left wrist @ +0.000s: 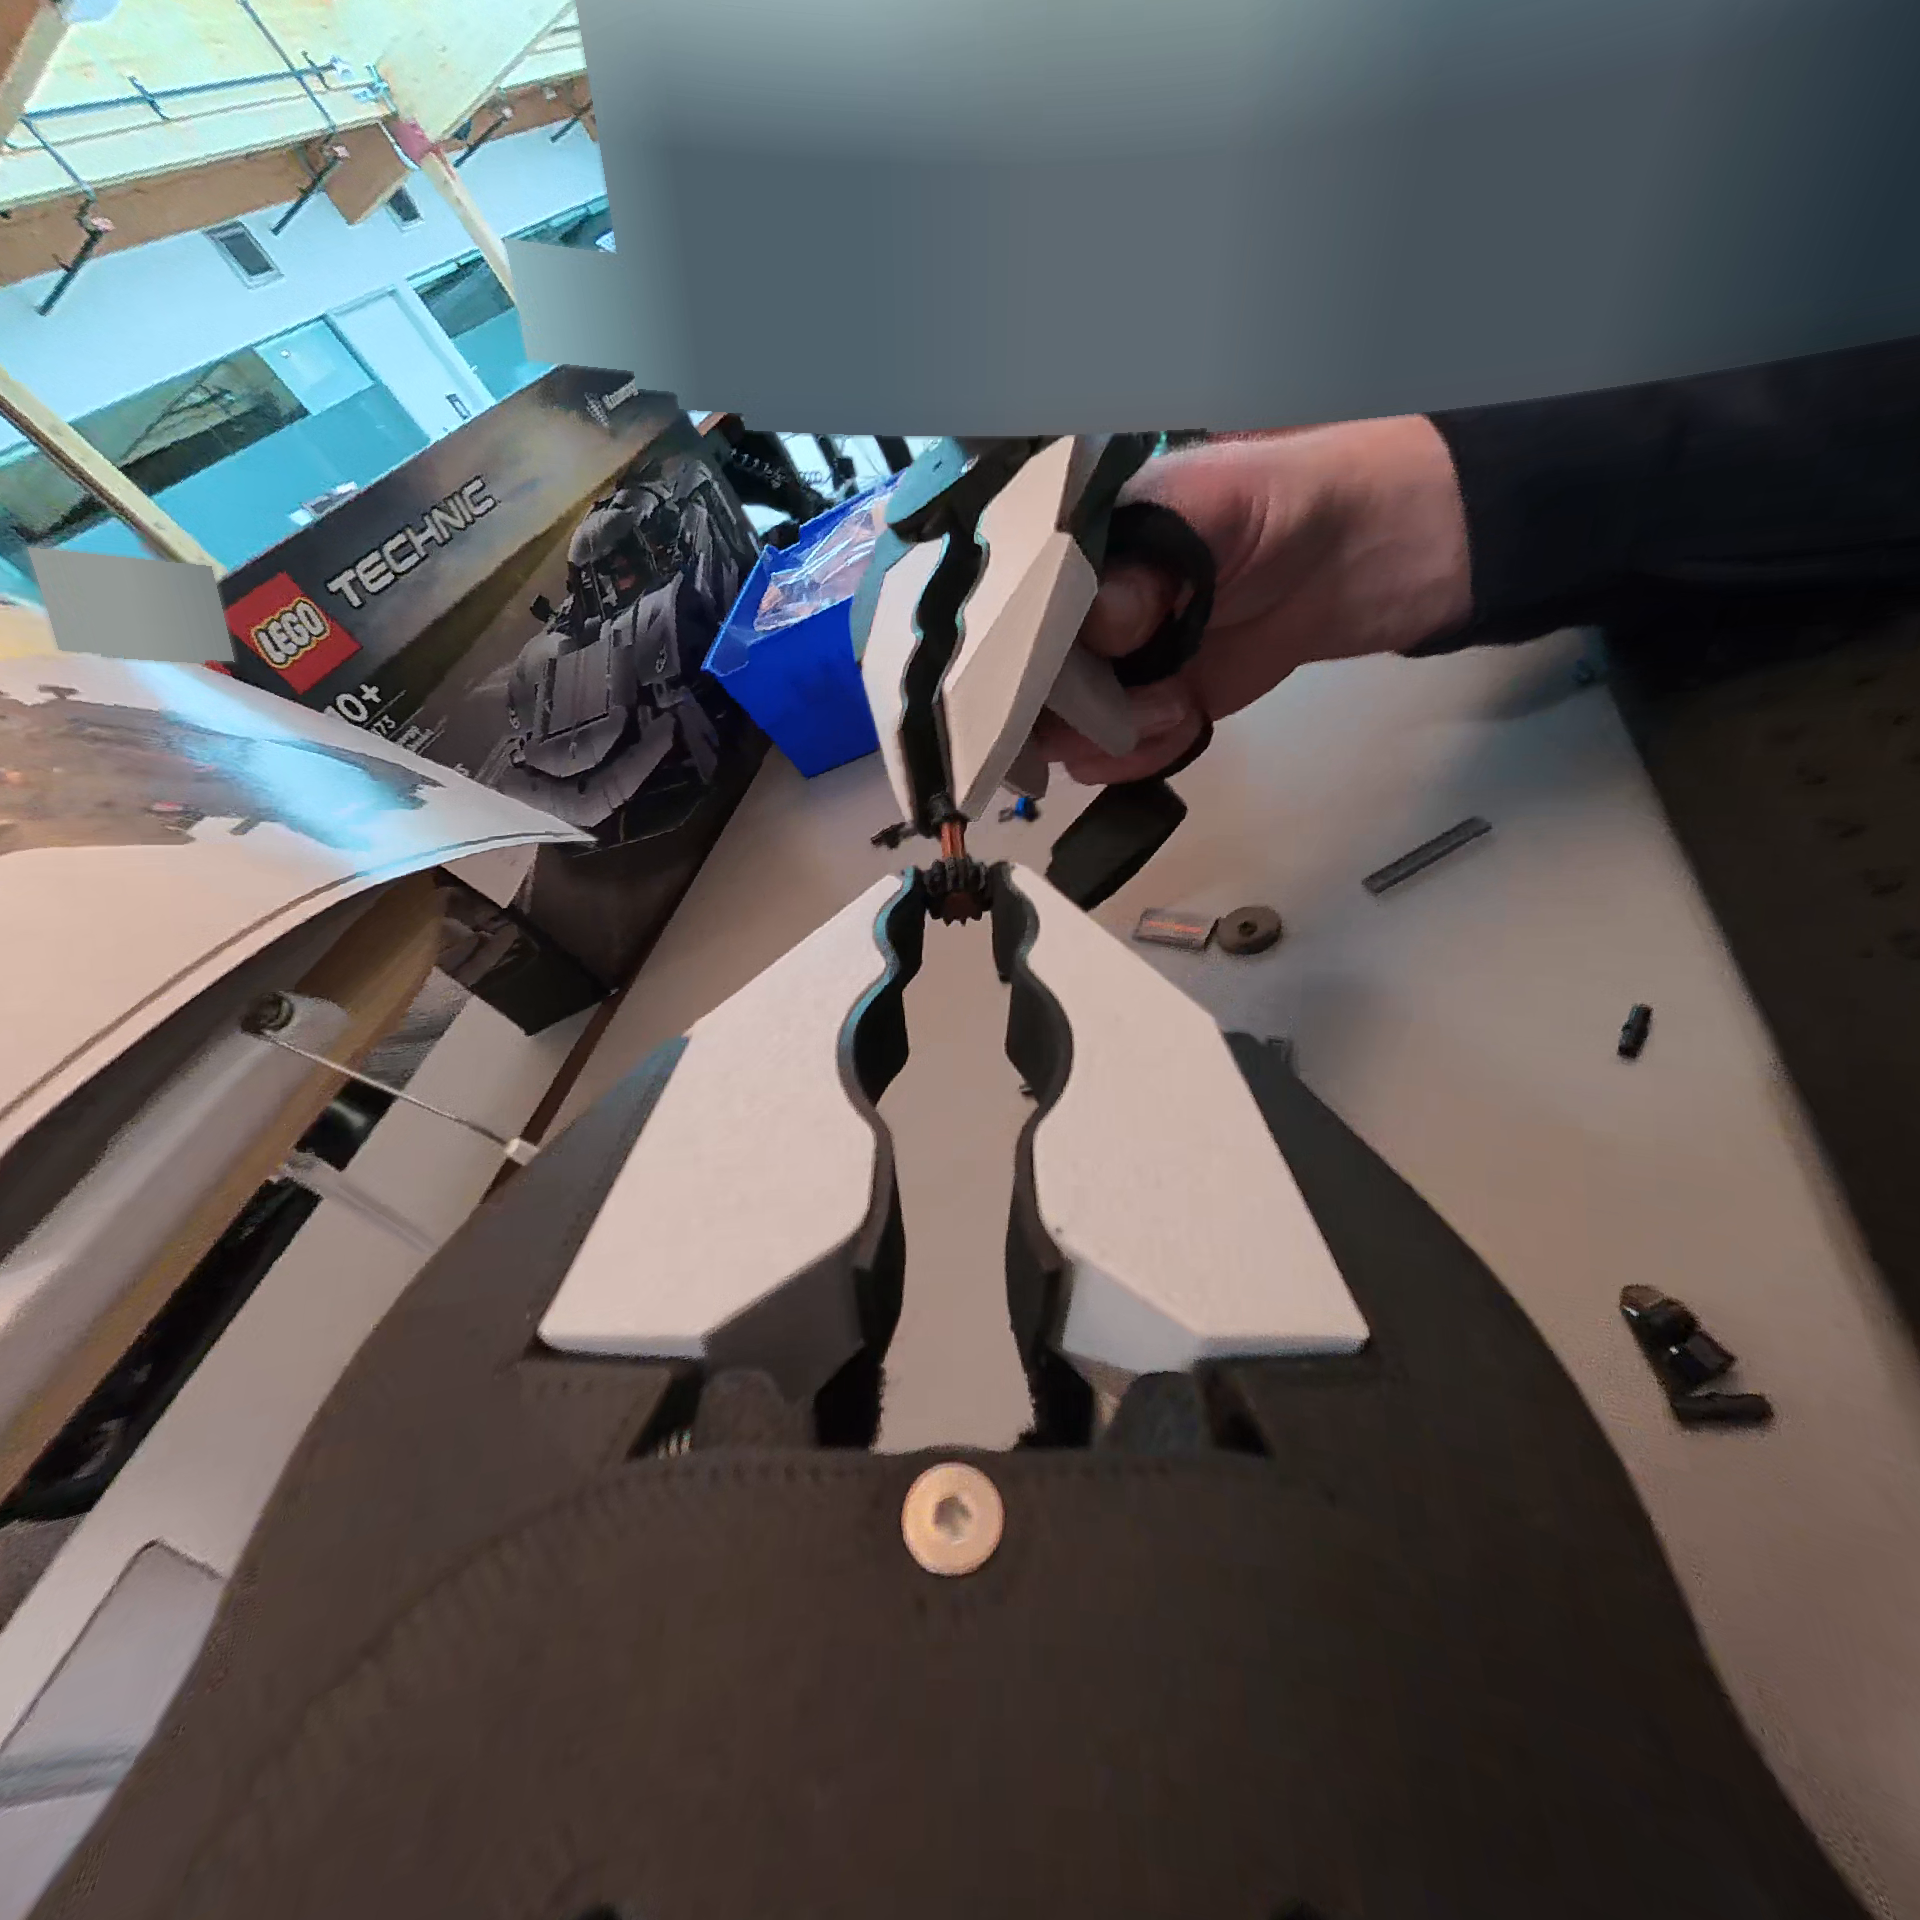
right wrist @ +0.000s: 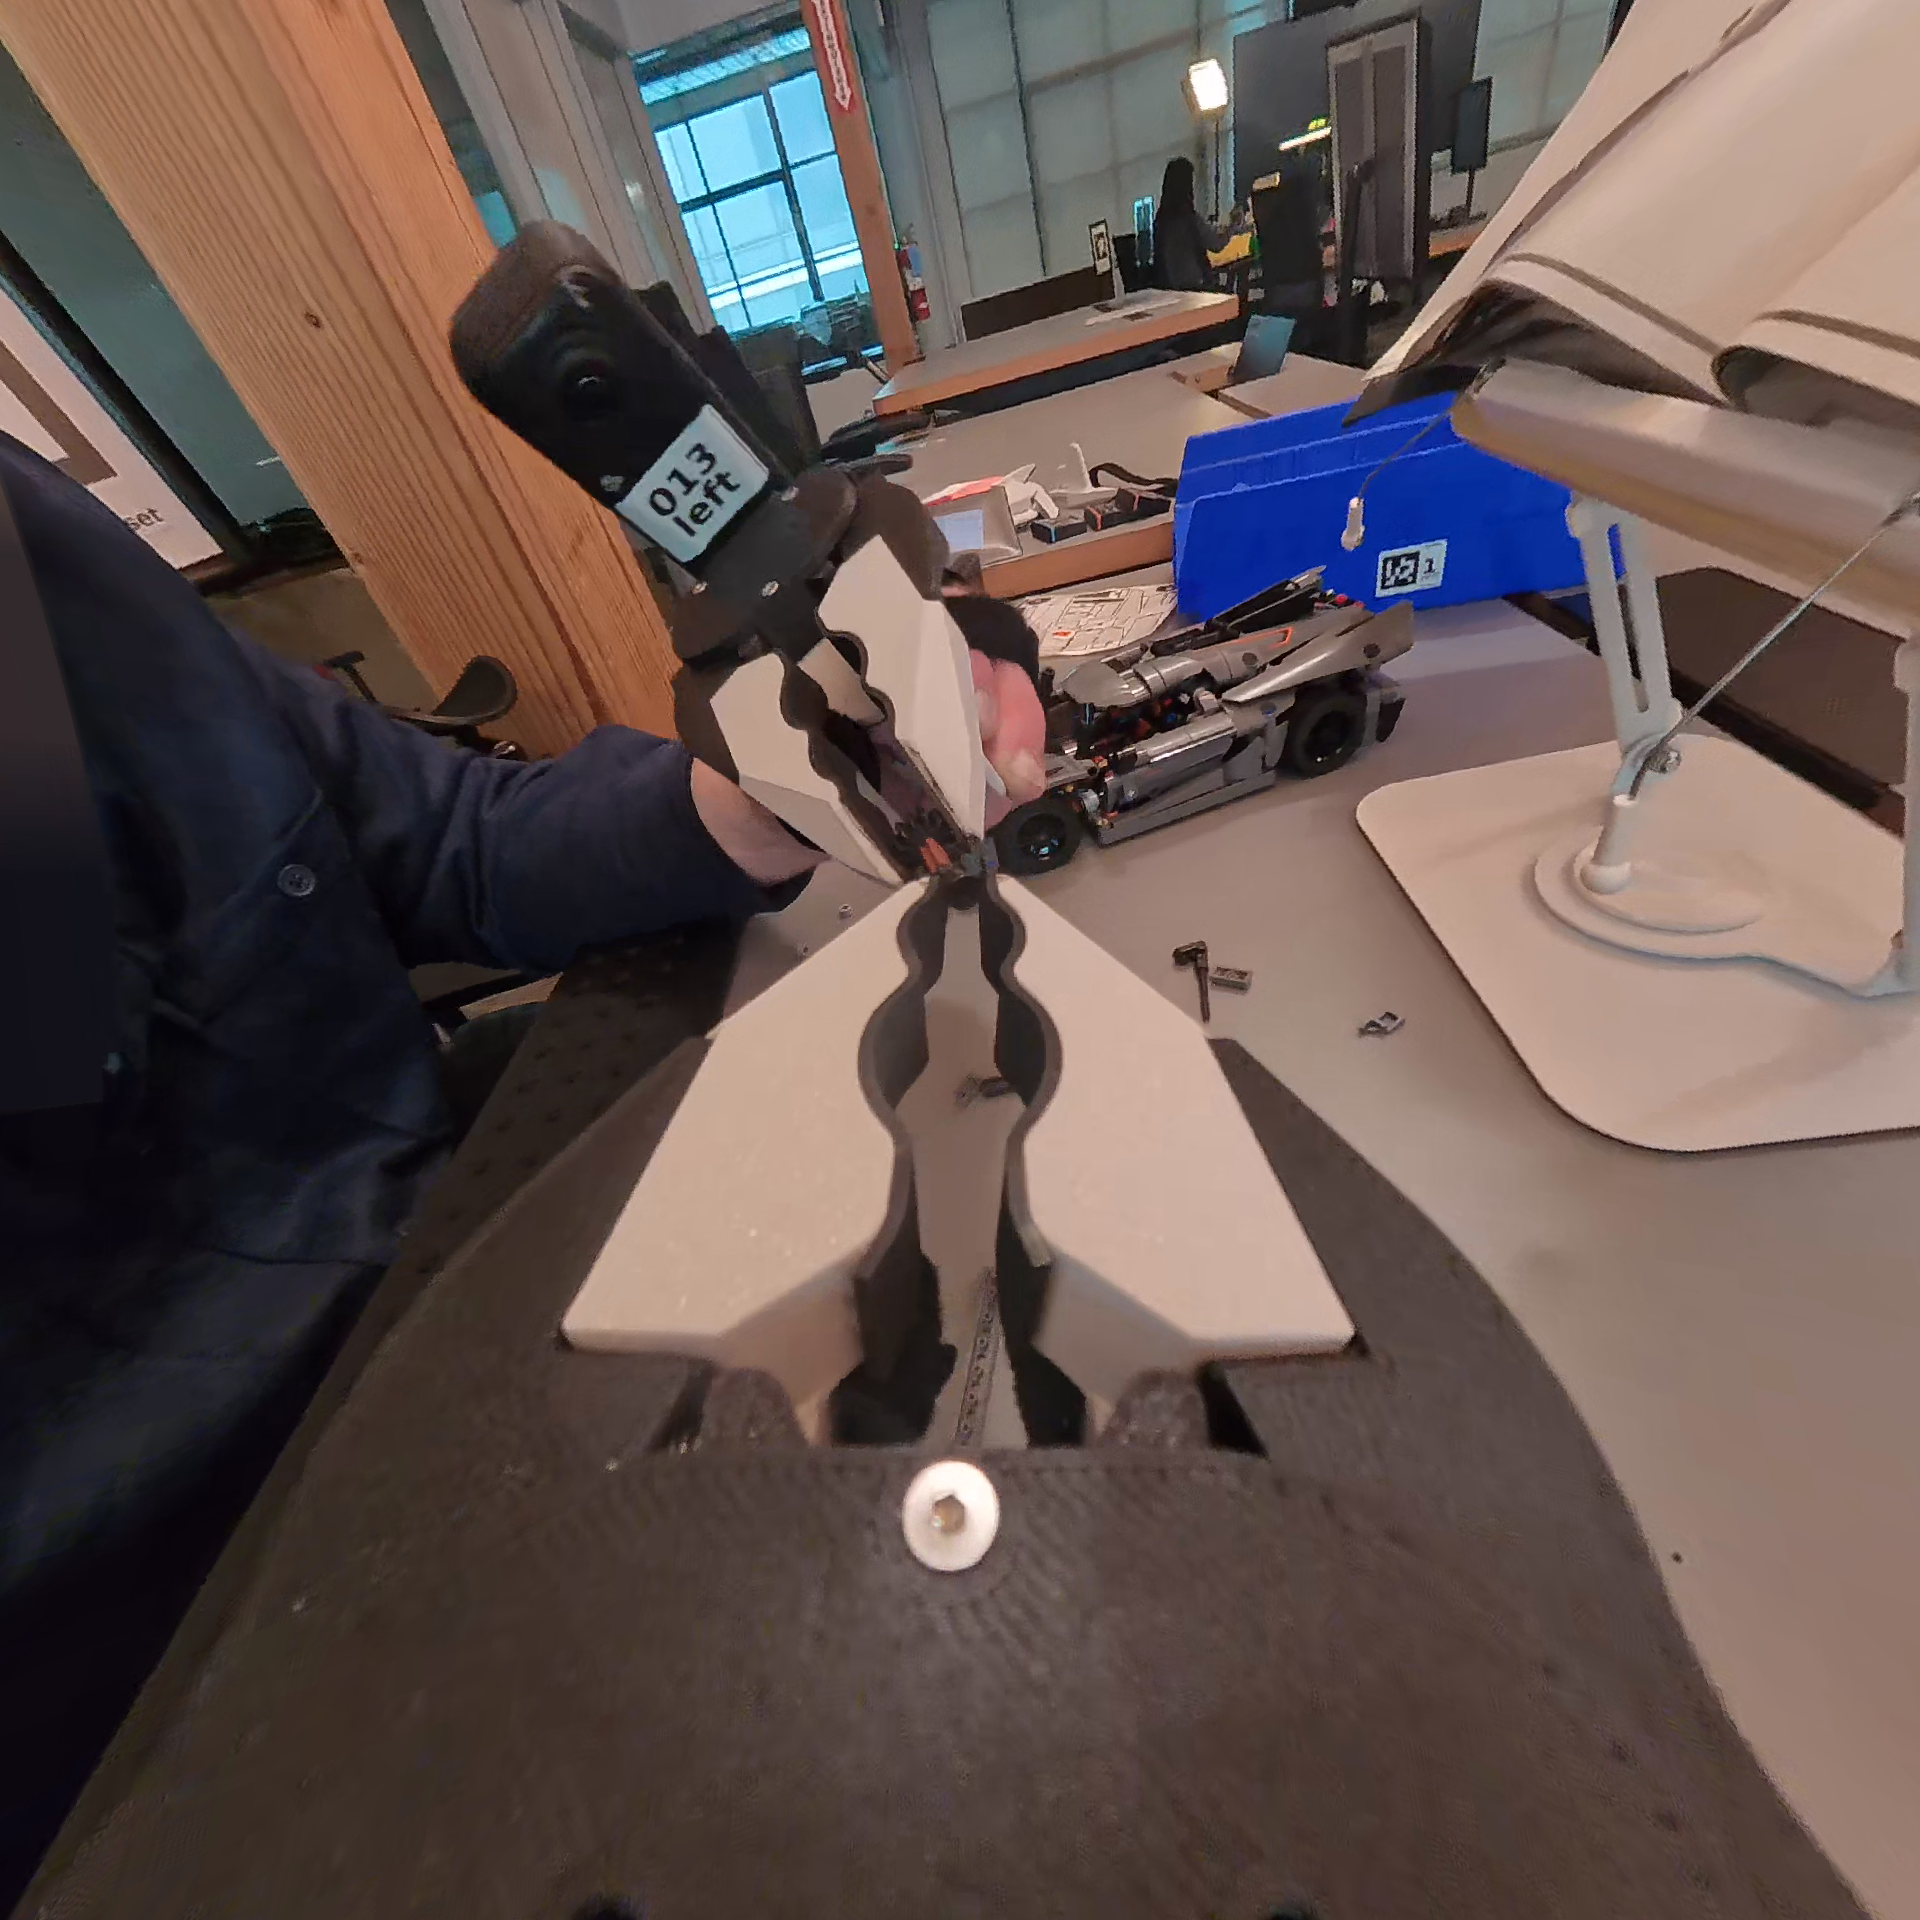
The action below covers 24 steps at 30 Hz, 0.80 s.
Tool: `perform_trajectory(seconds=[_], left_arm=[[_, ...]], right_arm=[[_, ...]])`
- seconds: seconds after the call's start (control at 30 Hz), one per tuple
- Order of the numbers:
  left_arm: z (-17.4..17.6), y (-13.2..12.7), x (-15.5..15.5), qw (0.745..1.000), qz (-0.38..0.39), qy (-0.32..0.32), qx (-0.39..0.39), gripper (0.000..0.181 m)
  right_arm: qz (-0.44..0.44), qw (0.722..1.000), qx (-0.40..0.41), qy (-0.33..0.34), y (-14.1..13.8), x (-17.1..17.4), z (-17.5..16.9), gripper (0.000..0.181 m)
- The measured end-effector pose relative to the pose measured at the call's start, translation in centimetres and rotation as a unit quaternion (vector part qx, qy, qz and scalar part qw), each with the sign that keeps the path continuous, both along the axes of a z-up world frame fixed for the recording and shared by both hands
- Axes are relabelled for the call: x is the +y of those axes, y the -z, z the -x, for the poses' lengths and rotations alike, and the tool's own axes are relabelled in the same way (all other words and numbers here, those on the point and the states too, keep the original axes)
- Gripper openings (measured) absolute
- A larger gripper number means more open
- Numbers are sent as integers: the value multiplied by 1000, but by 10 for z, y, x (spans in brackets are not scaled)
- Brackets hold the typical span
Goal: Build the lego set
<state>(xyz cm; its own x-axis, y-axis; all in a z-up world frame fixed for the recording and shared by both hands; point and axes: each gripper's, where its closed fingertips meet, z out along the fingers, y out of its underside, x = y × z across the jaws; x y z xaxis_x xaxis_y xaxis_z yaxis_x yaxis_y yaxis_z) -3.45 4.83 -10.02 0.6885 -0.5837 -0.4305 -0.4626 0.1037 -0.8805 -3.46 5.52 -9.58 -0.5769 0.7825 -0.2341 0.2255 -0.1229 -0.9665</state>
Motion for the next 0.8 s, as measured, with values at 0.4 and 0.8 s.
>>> perform_trajectory(seconds=[0.4, 0.8], left_arm=[[-1, 7, 3, 993, -35, -43, 104, 11], [-1, 0, 7, 985, -74, -79, 135, 11]], right_arm=[[21, 999, -32, -7, 8, 3, 0, 4], [66, 997, -24, -10, 2, 7, 0, 4]])
